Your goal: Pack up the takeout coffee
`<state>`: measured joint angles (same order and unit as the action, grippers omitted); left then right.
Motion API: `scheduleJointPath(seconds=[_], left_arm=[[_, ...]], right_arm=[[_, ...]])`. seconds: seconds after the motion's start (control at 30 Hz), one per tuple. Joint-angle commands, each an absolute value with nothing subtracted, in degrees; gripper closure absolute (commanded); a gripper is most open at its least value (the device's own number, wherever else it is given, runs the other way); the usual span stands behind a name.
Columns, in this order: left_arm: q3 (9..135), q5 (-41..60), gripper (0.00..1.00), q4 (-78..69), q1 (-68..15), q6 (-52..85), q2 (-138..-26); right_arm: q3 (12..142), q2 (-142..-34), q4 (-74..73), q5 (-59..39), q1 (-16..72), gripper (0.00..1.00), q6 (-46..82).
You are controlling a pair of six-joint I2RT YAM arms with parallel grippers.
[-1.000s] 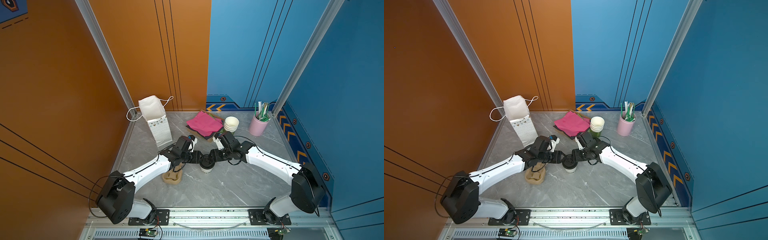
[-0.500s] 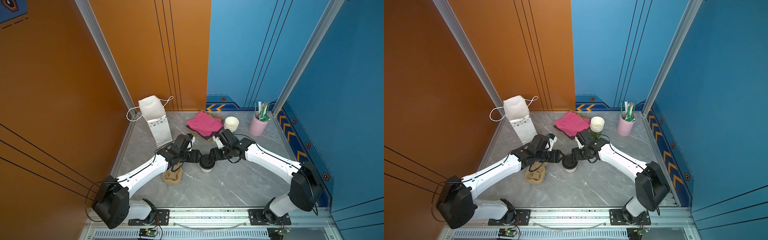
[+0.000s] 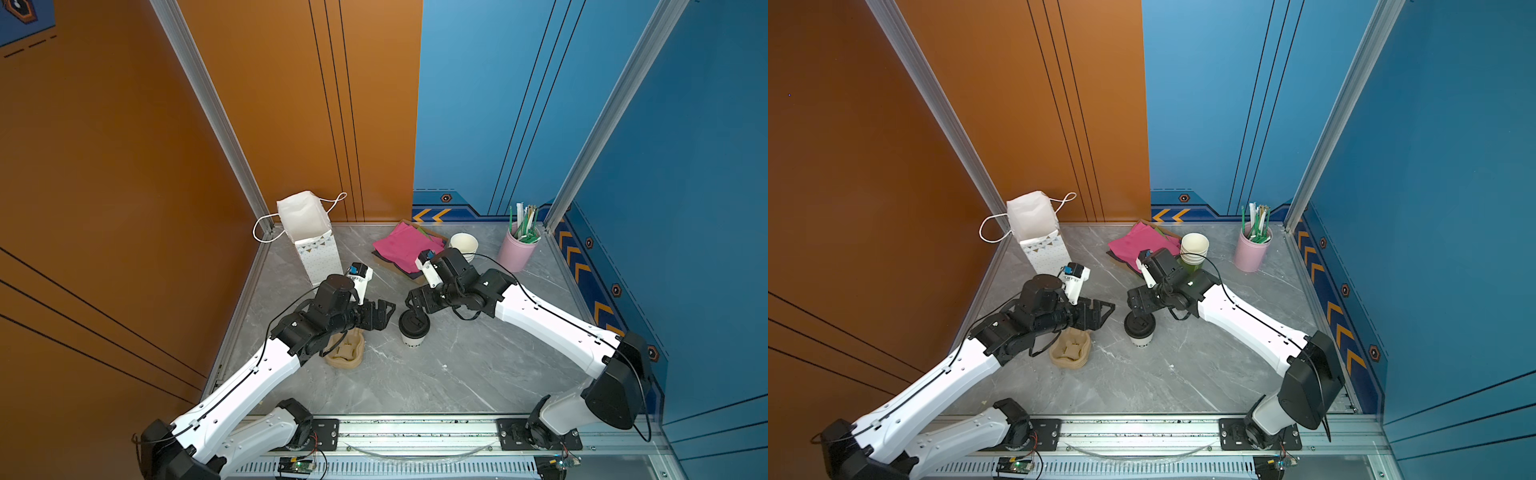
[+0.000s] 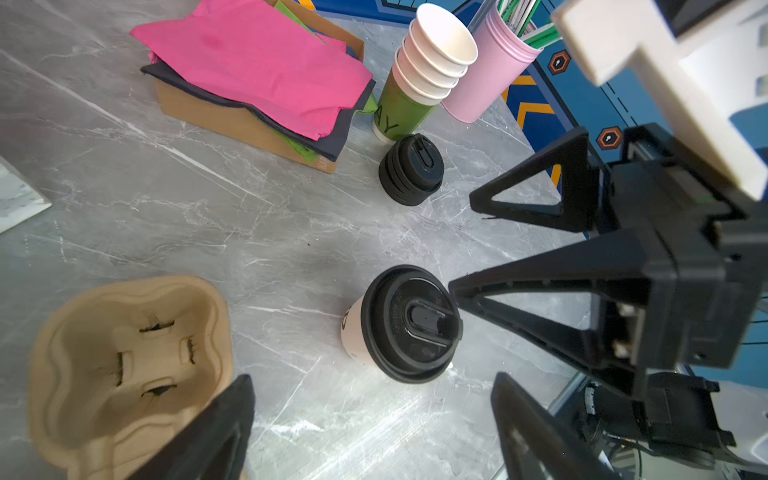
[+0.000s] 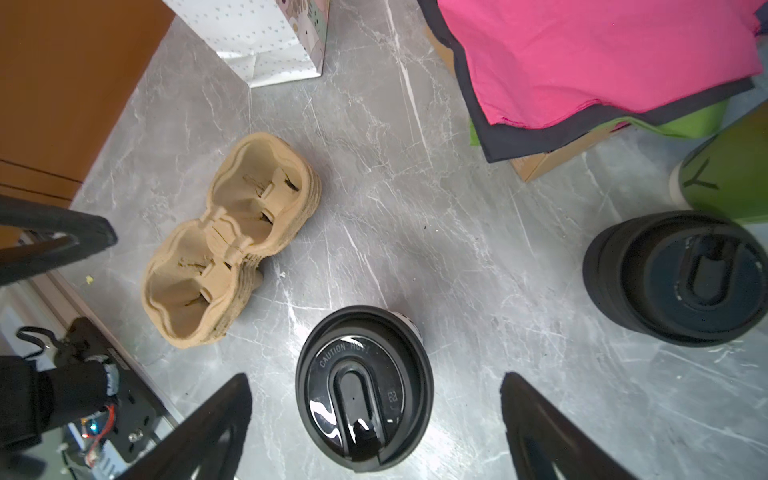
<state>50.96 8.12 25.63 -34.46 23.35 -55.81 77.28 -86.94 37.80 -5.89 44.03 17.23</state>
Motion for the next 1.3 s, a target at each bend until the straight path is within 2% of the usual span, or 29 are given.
scheduleJointPath(seconds=[0.0,0.07,0.53,1.27], left_arm=[[49.3,9.0,0.04,32.1,-34.0,21.1,-53.1],[47.3,8.3,0.0,32.1,-34.0,21.1,-51.2],[44.0,1.7,0.02,32.0,-31.5,12.1,-46.4],[43.2,1.1,0.02,32.0,-30.8,9.5,-43.5]], right_arm=[[79.4,-88.3,44.4,-1.9,46.1,0.03,11.8],[79.1,-88.9,45.2,-0.8,47.3,0.01,10.6],[81.2,-94.7,48.2,0.4,50.6,0.0,9.9],[83.3,-100.9,48.8,0.2,51.2,0.0,9.7]])
